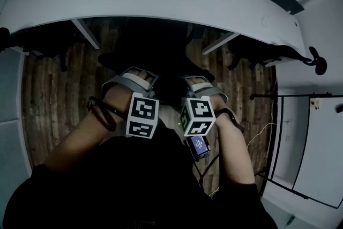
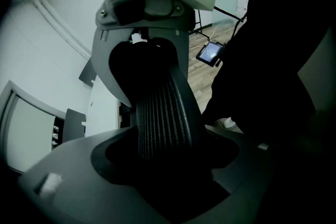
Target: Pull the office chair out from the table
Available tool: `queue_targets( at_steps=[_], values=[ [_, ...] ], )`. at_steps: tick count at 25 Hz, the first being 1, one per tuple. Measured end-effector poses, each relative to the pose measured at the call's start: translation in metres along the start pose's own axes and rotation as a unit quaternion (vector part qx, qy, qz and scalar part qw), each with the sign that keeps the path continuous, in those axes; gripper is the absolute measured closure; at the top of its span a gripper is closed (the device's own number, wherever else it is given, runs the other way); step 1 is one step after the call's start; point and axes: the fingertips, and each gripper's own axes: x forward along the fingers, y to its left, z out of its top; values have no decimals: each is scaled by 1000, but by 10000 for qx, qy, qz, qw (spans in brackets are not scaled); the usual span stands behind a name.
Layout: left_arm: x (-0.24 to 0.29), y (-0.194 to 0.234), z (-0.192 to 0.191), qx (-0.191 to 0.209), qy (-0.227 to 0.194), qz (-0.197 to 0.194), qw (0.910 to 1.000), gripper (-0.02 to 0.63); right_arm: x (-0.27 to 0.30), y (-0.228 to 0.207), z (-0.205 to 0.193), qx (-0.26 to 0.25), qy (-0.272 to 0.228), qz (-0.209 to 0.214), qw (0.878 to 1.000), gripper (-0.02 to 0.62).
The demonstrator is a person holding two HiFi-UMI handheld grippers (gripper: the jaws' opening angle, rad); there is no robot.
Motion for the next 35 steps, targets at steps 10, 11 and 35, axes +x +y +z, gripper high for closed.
queue_targets(
  at_steps=[10, 11, 35],
  values=[
    [-36, -105, 24, 311, 21, 65, 9995, 281, -25, 99, 54, 169, -39, -6, 9998, 273],
    [-38, -112, 26, 319, 19, 61, 9995, 281, -27, 106, 57, 173, -36, -9, 9998, 273],
    [-72, -262, 137, 180, 239, 322, 9990, 272, -84, 285, 52, -218, -98, -30, 9997, 275]
  ],
)
